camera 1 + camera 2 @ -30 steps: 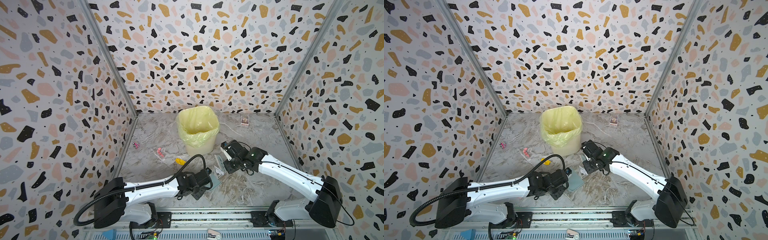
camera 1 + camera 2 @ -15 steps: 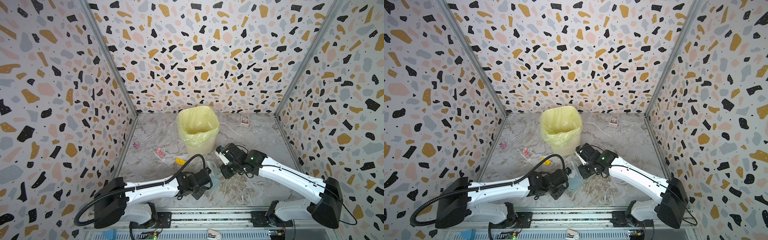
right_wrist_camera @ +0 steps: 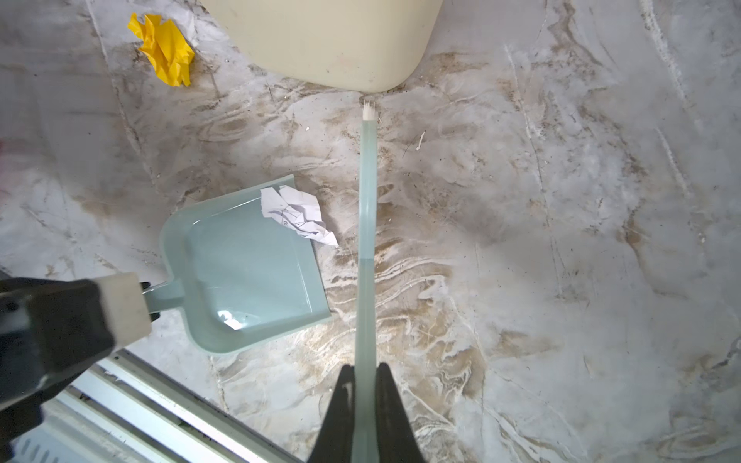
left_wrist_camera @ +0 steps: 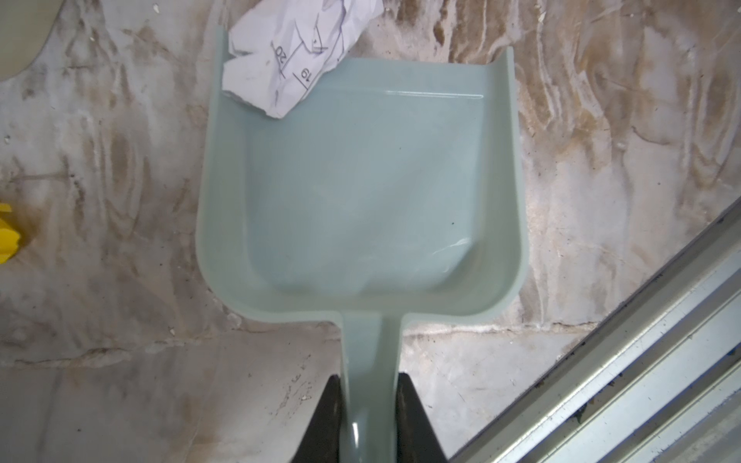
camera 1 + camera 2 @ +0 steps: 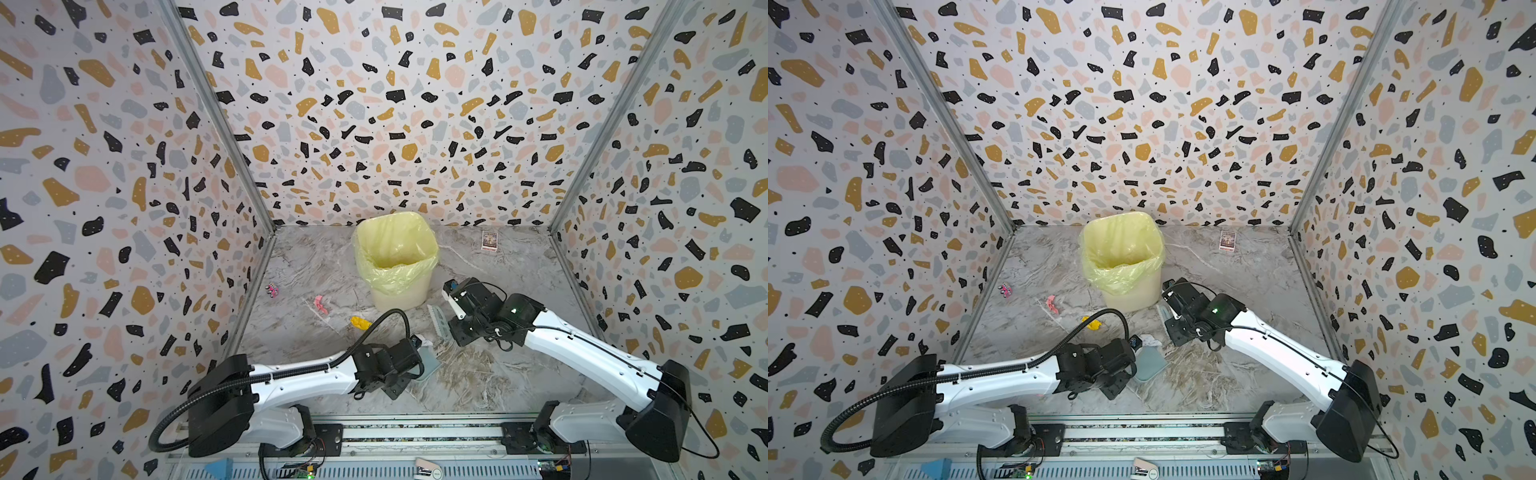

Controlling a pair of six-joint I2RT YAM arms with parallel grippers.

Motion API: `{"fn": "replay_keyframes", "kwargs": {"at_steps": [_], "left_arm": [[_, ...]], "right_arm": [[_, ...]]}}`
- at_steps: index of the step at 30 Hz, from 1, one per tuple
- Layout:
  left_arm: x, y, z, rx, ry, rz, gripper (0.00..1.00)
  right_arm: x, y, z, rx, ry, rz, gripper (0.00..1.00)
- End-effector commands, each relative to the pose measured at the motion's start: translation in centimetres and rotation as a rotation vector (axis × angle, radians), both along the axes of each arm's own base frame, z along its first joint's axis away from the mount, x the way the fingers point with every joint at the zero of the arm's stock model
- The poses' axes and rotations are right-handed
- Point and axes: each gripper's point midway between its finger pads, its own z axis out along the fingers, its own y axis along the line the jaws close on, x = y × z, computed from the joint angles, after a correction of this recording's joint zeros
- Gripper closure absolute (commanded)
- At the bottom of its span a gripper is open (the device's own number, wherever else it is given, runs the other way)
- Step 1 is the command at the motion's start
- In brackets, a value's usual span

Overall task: Sweep away the paper scraps from the table
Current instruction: 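Sweep the crumpled white scrap into the dustpan with the right-held brush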

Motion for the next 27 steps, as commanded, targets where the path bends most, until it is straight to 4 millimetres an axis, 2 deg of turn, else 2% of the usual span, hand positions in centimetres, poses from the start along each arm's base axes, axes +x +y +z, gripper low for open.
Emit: {"fn": "replay_keyframes", "kwargs": {"at_steps": [1, 6, 10, 17, 22, 27], "left_arm": [[-0.1, 0.3, -0.4, 0.004, 0.010, 0.010, 1.00], [-0.2, 0.3, -0.7, 0.010, 0.023, 0.008, 1.00], [-0.2, 0.4, -0.9, 0.017, 0.029, 0.011, 1.00], [0.0, 0.7, -1.1, 0.013, 0.030, 0.024, 1.00], [0.1, 0.8, -1.1, 0.011, 0.032, 0.028, 1.00], [0.2, 0.8, -1.0, 0.007, 0.027, 0.030, 1.00]], "right_arm": [[1.0, 0.9, -1.0, -0.023, -0.041, 0.029, 1.00], [0.4, 2.4, -1.8, -0.037, -0.034, 0.098, 1.00], [-1.0, 3.5, -0.9, -0.001, -0.030, 0.162, 1.00], [-5.1, 4.9, 0.7, 0.053, 0.009, 0.264, 1.00], [-6.0, 4.4, 1.0, 0.050, 0.036, 0.263, 1.00], [-4.3, 2.4, 1.4, -0.026, -0.022, 0.185, 1.00]]}}
